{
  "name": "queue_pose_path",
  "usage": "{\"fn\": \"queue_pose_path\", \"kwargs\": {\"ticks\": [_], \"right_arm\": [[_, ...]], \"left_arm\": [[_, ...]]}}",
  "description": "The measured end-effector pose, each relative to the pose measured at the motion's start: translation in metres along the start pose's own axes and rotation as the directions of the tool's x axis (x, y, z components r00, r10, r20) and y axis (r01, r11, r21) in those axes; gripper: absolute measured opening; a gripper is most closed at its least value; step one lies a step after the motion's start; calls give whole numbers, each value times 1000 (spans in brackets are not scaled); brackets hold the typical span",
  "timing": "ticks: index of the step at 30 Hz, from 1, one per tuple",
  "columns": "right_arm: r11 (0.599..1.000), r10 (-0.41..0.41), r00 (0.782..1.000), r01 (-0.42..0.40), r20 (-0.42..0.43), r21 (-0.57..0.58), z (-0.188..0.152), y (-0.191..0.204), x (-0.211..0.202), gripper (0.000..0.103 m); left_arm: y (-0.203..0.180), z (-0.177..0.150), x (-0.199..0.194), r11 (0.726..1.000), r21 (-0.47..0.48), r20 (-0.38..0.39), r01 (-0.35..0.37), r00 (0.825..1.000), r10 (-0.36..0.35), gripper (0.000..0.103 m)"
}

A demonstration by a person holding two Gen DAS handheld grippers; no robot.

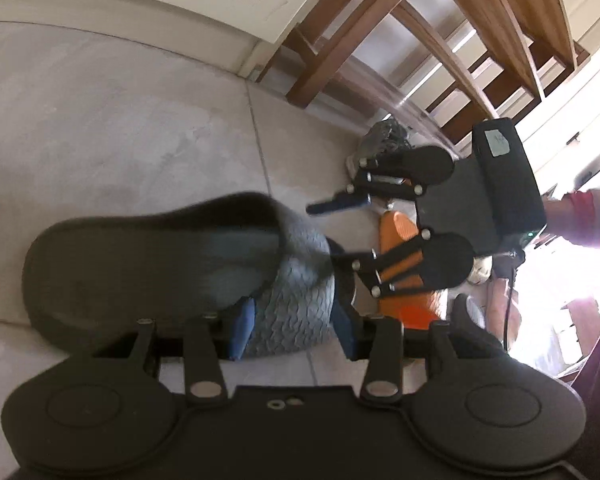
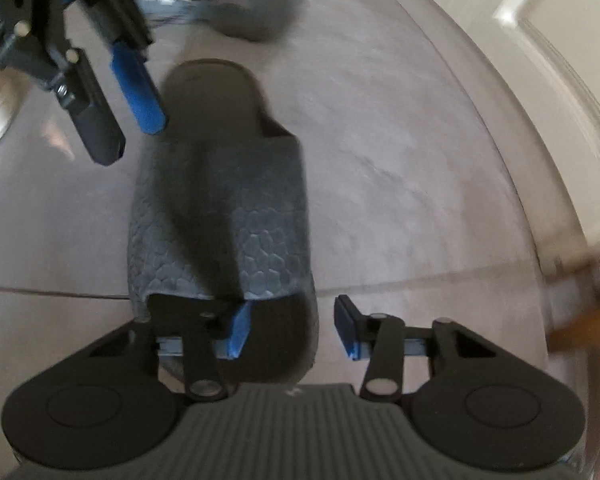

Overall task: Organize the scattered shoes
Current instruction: 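Set both slides beside the sneakers while opening both tools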

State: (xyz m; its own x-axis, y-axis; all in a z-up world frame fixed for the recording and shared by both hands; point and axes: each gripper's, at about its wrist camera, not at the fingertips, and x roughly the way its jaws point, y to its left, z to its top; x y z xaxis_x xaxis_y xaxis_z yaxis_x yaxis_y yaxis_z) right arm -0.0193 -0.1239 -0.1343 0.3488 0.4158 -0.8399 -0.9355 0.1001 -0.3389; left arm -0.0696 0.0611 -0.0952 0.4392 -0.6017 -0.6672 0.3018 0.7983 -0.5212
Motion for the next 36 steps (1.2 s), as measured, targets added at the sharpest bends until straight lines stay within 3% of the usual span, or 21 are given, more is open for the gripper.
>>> {"fn": "queue_pose_path", "kwargs": {"ticks": [1, 2, 6, 10, 13, 18, 19, 23, 27, 29, 31, 36], "right_arm": [[999, 9, 1000, -8, 13, -34, 0, 1, 2, 42], [999, 13, 1000, -12, 19, -46, 1, 2, 3, 28], [997, 56, 998, -54, 42, -54, 8, 6, 1, 17], [988, 145, 989, -147, 33, 42, 16, 12, -6, 17], [949, 279, 959, -283, 52, 138, 22, 24, -13, 17], [902, 414, 907, -420, 72, 105, 43, 68, -13, 17], [886, 442, 893, -449, 81, 116, 52, 69, -13, 17], [873, 457, 877, -474, 148, 115, 56, 44, -33, 21], [876, 422, 896, -443, 142, 191, 42, 2, -37, 21], [904, 368, 925, -380, 98, 193, 37, 2, -33, 21], [915, 345, 936, -352, 70, 198, 38, 6, -24, 22], [889, 378, 922, -385, 79, 247, 41, 9, -9, 23]], "left_arm": [[1, -1, -2, 1000, 5, -1, -6, 1000, 6, 42], [1, -2, -4, 1000, 10, -2, -13, 1000, 13, 42], [12, -4, -15, 998, -16, 14, -54, 998, 55, 43], [30, -4, -31, 992, -67, 59, -109, 992, 113, 43], [38, -4, -41, 985, -97, 84, -145, 985, 153, 43], [43, -2, -62, 974, -140, 140, -177, 970, 196, 43], [42, -1, -66, 973, -148, 150, -178, 968, 200, 44], [40, -5, -81, 975, -142, 173, -169, 966, 193, 46], [39, -4, -79, 980, -140, 174, -144, 971, 167, 46], [37, -3, -78, 981, -133, 178, -138, 971, 161, 46], [35, -2, -80, 983, -125, 187, -136, 969, 158, 47], [31, -3, -89, 983, -116, 221, -140, 962, 163, 47]]}}
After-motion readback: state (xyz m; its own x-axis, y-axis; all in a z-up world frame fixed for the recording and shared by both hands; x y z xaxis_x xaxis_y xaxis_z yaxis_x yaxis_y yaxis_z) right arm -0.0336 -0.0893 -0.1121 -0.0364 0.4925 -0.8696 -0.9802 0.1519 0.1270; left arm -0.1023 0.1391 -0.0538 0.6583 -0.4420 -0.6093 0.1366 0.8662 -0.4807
